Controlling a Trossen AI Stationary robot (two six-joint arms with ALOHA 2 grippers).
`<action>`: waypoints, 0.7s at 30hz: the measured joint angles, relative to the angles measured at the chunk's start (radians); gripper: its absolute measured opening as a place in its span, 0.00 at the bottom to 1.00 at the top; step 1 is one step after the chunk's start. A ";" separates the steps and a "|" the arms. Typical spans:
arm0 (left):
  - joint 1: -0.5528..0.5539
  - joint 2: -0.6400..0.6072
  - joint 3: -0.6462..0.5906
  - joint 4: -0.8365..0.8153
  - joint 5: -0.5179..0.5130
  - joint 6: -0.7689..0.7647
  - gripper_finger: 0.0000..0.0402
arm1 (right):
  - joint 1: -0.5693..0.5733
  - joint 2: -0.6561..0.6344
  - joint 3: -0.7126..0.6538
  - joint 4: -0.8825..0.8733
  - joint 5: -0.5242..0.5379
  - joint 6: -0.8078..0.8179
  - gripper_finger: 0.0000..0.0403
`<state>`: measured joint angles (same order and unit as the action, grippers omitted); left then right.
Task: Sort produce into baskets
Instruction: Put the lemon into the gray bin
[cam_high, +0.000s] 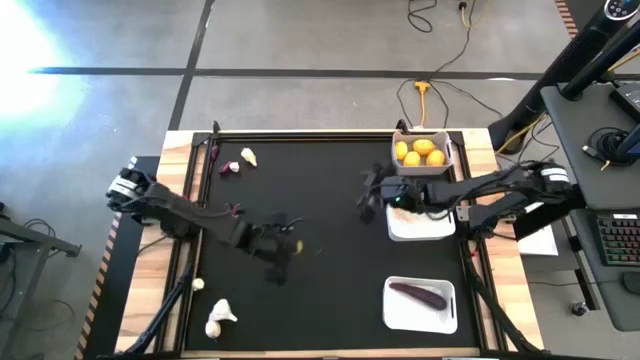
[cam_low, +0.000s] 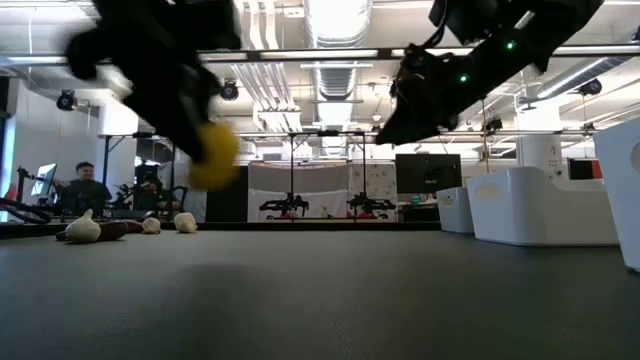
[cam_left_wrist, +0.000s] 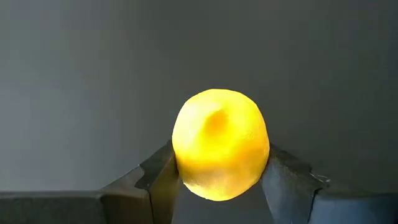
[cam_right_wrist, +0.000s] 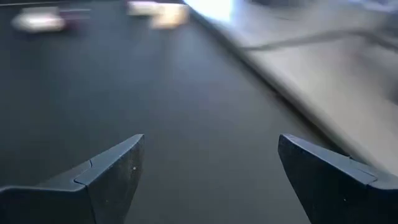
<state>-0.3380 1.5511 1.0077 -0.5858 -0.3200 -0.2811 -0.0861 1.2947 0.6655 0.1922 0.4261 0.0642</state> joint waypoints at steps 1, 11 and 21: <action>0.032 0.012 -0.027 0.093 0.009 0.050 0.44 | 0.014 0.034 0.000 0.051 -0.062 -0.025 0.89; 0.244 0.109 -0.238 0.639 0.015 0.158 0.45 | 0.083 0.230 0.047 0.203 -0.298 -0.078 0.89; 0.258 0.198 -0.273 0.812 0.013 0.115 0.55 | 0.084 0.402 0.124 0.210 -0.382 -0.100 0.89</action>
<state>-0.0795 1.7487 0.7350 0.2266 -0.3073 -0.1656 -0.0025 1.6970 0.7899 0.4021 0.0444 -0.0362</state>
